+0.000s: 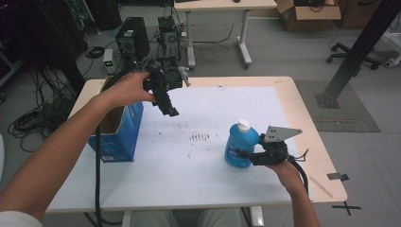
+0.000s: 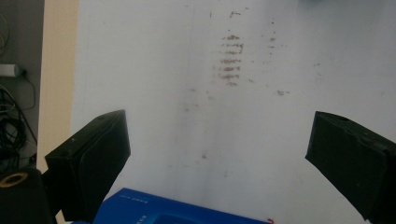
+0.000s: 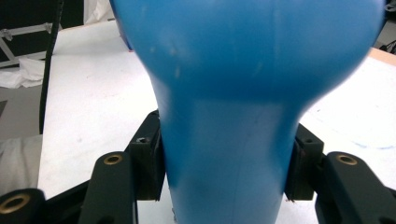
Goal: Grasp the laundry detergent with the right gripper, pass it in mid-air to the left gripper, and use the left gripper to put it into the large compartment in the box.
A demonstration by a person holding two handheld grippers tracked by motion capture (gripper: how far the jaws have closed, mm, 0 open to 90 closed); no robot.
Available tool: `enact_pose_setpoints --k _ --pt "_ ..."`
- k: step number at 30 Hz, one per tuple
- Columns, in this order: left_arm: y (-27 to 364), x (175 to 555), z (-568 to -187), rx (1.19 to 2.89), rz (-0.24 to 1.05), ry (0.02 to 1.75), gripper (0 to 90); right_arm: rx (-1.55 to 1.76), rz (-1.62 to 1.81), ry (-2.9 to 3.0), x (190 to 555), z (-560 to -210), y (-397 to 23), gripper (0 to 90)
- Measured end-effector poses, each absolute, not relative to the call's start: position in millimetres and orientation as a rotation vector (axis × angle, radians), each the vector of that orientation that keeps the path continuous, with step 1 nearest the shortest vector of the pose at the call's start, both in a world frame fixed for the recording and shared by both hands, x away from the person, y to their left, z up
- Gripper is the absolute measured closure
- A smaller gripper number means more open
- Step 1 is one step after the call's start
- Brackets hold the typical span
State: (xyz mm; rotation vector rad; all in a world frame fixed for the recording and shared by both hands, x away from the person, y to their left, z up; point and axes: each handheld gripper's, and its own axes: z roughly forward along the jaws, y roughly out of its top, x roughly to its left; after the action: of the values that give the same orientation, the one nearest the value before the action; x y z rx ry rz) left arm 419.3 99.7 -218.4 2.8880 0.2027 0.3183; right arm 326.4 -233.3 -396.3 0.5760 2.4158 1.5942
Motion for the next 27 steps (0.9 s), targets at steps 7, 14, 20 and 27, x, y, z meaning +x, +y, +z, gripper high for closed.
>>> enact_pose_setpoints --k 7,14,20,27 --pt "102 408 -210 2.879 0.318 0.202 6.4 0.535 1.579 2.453 330 -382 -229 43.8" --pt "106 397 -202 2.872 0.304 0.205 6.5 0.486 1.604 2.477 334 -366 -221 43.9" --pt "109 386 -193 2.869 0.29 0.217 6.6 0.415 1.628 2.52 342 -351 -210 43.9" --pt "105 375 -186 2.884 0.277 0.2 6.5 0.328 1.644 2.565 350 -338 -196 43.9"
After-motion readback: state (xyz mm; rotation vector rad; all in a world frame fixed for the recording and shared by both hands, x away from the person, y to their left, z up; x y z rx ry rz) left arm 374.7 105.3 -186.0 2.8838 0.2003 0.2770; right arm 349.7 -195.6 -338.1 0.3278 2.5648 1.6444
